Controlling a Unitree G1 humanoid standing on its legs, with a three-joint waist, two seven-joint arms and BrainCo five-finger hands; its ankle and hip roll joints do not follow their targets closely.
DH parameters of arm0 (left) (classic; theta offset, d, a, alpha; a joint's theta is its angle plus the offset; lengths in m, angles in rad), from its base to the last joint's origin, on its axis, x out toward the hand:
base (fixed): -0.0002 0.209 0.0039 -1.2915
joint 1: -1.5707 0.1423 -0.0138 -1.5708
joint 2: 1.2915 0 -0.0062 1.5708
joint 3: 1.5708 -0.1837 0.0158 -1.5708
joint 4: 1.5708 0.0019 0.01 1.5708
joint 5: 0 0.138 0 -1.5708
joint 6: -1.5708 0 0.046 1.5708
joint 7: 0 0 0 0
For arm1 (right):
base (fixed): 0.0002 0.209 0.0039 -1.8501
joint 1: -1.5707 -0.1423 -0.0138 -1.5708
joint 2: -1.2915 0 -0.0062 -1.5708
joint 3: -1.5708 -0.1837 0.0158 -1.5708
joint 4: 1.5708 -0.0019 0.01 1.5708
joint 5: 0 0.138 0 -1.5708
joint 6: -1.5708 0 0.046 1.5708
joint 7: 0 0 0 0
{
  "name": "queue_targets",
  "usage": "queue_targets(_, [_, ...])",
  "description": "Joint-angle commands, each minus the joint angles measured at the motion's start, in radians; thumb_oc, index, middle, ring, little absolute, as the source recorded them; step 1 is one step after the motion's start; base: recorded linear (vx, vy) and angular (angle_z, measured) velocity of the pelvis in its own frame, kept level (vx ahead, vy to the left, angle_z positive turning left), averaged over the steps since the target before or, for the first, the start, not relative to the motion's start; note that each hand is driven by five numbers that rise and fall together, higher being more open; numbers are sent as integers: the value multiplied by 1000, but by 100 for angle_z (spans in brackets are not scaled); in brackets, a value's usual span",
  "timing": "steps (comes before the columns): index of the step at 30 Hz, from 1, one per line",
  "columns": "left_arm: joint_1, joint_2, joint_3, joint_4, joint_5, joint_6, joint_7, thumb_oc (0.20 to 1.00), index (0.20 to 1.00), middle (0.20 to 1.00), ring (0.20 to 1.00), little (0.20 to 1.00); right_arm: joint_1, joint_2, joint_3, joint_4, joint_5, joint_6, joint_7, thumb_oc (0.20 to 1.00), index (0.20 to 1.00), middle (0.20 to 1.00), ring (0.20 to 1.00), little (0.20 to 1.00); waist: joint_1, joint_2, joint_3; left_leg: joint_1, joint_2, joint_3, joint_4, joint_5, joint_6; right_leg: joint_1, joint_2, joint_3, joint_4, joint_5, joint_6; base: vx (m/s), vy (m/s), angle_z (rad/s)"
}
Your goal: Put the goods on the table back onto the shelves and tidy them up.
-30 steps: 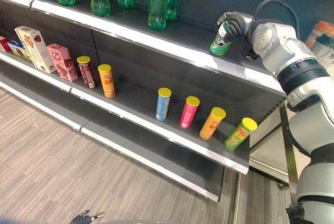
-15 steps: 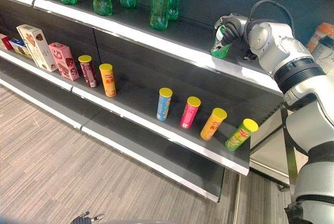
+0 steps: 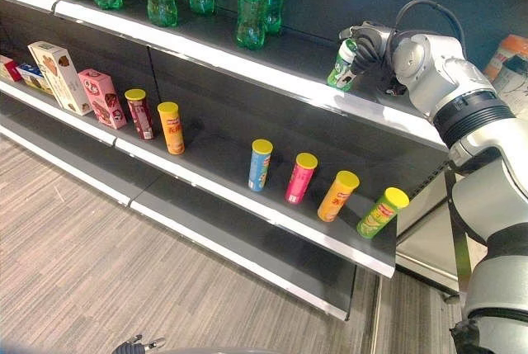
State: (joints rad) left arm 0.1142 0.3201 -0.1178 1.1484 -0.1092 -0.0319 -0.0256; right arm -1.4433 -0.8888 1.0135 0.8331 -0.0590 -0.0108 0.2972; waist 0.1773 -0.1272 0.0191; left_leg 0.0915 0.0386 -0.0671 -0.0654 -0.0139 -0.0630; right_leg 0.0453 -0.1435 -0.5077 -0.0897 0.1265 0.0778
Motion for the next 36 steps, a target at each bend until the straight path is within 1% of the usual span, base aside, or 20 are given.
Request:
queue_targets(1, [-32,49,-41,8,-40,-15,2,1000,1000,1000,1000,1000,-178,-2,59,48,10,-16,-57,1000,1000,1000,1000,1000,28,-26,6,-24,46,138,-22,19,-88,68,-11,15,2,-94,64,0,0,0])
queue_targets(6, [-28,49,-36,9,-44,-16,10,1000,1000,1000,1000,1000,-185,-10,45,27,19,-24,-80,1000,1000,1000,1000,1000,24,-27,5,-20,47,141,-22,15,-87,70,-11,19,2,-95,64,0,0,0])
queue_targets(12, [-27,49,-29,13,-49,-17,13,1000,1000,1000,1000,1000,-196,-21,53,13,25,-27,-82,1000,1000,1000,1000,1000,17,-27,6,-18,47,146,-22,14,-87,70,-12,18,2,-93,64,0,0,0])
queue_targets(17, [-26,49,-25,13,-47,-18,15,1000,1000,1000,1000,1000,-201,-20,71,8,-8,-29,-78,1000,1000,1000,1000,1000,13,-27,4,-14,47,150,-22,12,-86,72,-11,22,2,-94,64,0,0,0])
queue_targets(20, [-27,49,-22,4,-49,-16,25,1000,1000,1000,1000,1000,-239,-17,121,5,-144,-37,-111,1000,1000,1000,1000,1000,4,-29,4,-14,45,153,-22,12,-83,71,-14,24,2,-91,65,3,6,-9])
queue_targets(22, [-31,45,-14,4,-50,-15,41,1000,1000,1000,1000,1000,-255,-9,131,-18,-266,-40,-154,1000,1000,1000,1000,1000,-1,-24,6,-8,48,159,-22,5,-82,71,-11,34,2,-92,65,-5,9,-7])
queue_targets(26, [-34,43,-6,9,-48,-13,54,1000,1000,1000,1000,1000,-262,-12,112,-70,-297,-37,-178,1000,1000,1000,1000,1000,-10,-23,3,-13,45,159,-22,7,-79,65,-15,35,2,-90,66,-1,25,-4])
queue_targets(27, [-30,32,16,8,-56,-14,69,1000,1000,1000,1000,1000,-252,-64,55,-198,-299,-34,-237,1000,1000,1000,1000,1000,-27,-15,6,-9,44,169,-22,2,-75,62,-17,42,2,-86,69,10,52,-2])
queue_targets(28, [-25,28,27,11,-53,-11,74,1000,1000,1000,1000,1000,-233,-100,19,-287,-290,-32,-258,1000,1000,1000,1000,1000,-34,-9,8,-3,48,177,-22,-4,-75,64,-16,48,2,-85,70,3,57,-2])
queue_targets(29, [-25,29,26,11,-53,-11,74,1000,1000,1000,1000,1000,-230,-103,15,-291,-291,-31,-257,1000,1000,1000,1000,1000,-35,-12,7,-7,45,176,-22,-1,-74,61,-19,47,2,-83,70,-1,59,-9])
queue_targets(30, [-15,9,47,16,-40,-4,77,1000,1000,1000,1000,1000,-166,-182,-85,-473,-282,-30,-302,1000,1000,1000,1000,1000,-56,3,10,-4,44,186,-22,-5,-70,58,-22,55,2,-79,73,-8,45,-12])
queue_targets(31, [-14,14,46,16,-39,-4,78,1000,1000,1000,1000,1000,-153,-187,-97,-483,-284,-26,-299,1000,1000,1000,1000,1000,-55,-2,9,-5,44,186,-22,-5,-70,57,-22,55,2,-79,74,2,63,-4])
queue_targets(33, [2,-3,71,18,-19,2,88,1000,1000,1000,1000,1000,-20,-285,-265,-695,-261,-39,-343,1000,1000,1000,1000,1000,-70,9,11,2,42,201,-22,-15,-63,53,-26,68,2,-74,78,0,60,-12])
queue_targets(34, [2,-9,79,16,-16,2,91,1000,1000,1000,1000,1000,44,-312,-336,-752,-245,-46,-368,1000,1000,1000,1000,1000,-76,11,11,3,40,204,-22,-16,-60,51,-28,72,2,-72,80,-19,107,-37])
queue_targets(35, [6,-35,98,10,-3,6,100,1000,1000,1000,1000,1000,244,-345,-524,-877,-161,-72,-405,1000,1000,1000,1000,1000,-102,33,18,7,36,219,-22,-23,-51,43,-34,84,2,-64,87,-16,83,-29])
queue_targets(36, [8,-24,95,10,-2,6,100,1000,1000,1000,1000,1000,288,-347,-567,-895,-163,-69,-400,1000,1000,1000,1000,1000,-98,23,16,8,37,219,-22,-24,-50,44,-33,84,2,-64,88,-18,105,-20])
